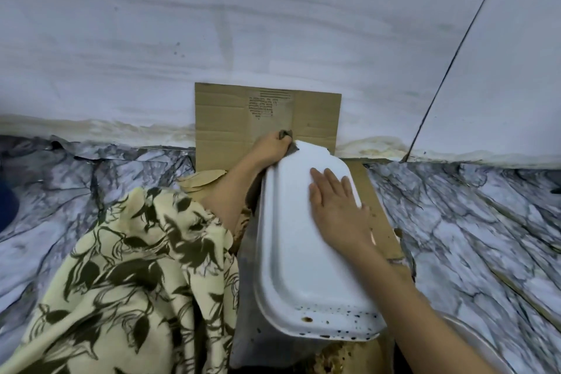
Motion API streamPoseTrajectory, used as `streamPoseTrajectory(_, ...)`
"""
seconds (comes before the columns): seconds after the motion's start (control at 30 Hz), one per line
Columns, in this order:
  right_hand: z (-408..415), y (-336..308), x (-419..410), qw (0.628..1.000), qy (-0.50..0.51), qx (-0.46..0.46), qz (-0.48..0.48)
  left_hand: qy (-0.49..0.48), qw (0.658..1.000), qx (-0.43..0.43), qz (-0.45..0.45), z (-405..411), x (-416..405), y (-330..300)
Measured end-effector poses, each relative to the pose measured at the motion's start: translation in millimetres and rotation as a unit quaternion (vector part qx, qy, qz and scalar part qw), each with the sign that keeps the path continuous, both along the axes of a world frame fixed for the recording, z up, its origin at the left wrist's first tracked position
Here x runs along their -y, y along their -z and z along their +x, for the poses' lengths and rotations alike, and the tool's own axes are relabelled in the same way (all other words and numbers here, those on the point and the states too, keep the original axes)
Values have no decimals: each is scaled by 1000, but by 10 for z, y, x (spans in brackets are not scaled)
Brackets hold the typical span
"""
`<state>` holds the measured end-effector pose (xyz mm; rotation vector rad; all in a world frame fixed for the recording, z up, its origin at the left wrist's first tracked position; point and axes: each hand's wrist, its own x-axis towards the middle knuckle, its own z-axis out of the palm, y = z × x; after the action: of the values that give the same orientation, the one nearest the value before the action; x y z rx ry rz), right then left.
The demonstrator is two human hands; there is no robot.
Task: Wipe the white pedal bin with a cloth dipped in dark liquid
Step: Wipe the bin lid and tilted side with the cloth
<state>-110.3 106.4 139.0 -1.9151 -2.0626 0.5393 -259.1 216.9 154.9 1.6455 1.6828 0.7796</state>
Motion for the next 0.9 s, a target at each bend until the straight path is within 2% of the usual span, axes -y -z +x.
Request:
streamPoseTrajectory(0.2, -473, 27, 139, 998, -27, 47, 19, 10, 994, -78, 79, -405, 409, -60)
streamPoseTrajectory(0.3, -752, 5, 271, 993, -76, 86, 16, -3, 994, -56, 98, -718, 805, -298)
streamPoseTrajectory(0.33, -770, -24, 274, 993, -79, 81, 14, -19, 996, -13, 89, -787, 932, -417)
streamPoseTrajectory(0.4, -706, -126, 246, 997, -65, 38, 7, -45, 986, 141, 72, -860, 1142, -679)
streamPoseTrajectory(0.47, -564, -256, 267, 992, -29, -122, -20, -54, 952, 293, 63, -870, 1295, -935)
streamPoseTrajectory(0.53, -421, -390, 386, 940, 9, -339, -41, -36, 905, 422, 47, -843, 1400, -1150)
streamPoseTrajectory(0.57, -362, -453, 464, 910, 26, -411, -40, -22, 877, 479, 33, -823, 1437, -1225)
streamPoseTrajectory(0.63, -248, -550, 600, 876, 63, -477, -30, 2, 820, 572, -10, -756, 1499, -1272)
streamPoseTrajectory(0.67, -208, -587, 654, 869, 76, -488, -23, 6, 807, 589, -37, -700, 1534, -1240)
streamPoseTrajectory(0.7, -179, -614, 703, 866, 82, -494, -16, -4, 819, 571, -58, -640, 1558, -1179)
streamPoseTrajectory(0.73, -162, -631, 749, 865, 83, -495, -13, -32, 859, 506, -64, -597, 1572, -1092)
streamPoseTrajectory(0.8, -143, -644, 833, 870, 83, -486, -18, -124, 939, 316, -50, -593, 1596, -869)
streamPoseTrajectory(0.83, -134, -631, 866, 876, 81, -475, -20, -168, 956, 237, -33, -621, 1627, -772)
streamPoseTrajectory(0.9, -119, -587, 899, 888, 81, -452, -14, -205, 967, 149, 7, -668, 1702, -658)
